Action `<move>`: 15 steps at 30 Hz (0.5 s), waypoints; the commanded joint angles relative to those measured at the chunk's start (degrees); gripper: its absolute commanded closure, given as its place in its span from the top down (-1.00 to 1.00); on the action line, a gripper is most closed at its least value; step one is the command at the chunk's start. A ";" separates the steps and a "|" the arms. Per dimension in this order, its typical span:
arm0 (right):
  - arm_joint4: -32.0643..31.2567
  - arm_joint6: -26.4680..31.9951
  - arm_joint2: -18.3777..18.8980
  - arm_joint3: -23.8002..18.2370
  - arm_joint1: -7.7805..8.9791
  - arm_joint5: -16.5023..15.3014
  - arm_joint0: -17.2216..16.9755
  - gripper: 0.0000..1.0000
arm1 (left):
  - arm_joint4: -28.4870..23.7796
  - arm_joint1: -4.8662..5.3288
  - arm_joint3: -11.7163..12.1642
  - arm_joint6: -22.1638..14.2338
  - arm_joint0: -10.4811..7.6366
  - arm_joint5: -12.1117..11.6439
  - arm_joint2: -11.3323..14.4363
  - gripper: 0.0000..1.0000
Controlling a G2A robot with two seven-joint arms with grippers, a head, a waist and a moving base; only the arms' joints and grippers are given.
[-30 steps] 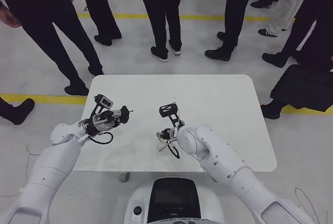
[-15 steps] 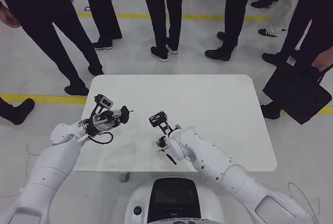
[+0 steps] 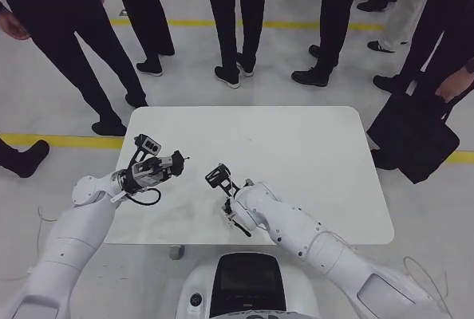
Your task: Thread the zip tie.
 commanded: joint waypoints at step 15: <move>-3.22 1.11 0.41 -0.38 -0.17 -3.35 -0.48 1.00 | 0.00 0.00 0.00 0.00 0.00 0.00 0.00 -1.00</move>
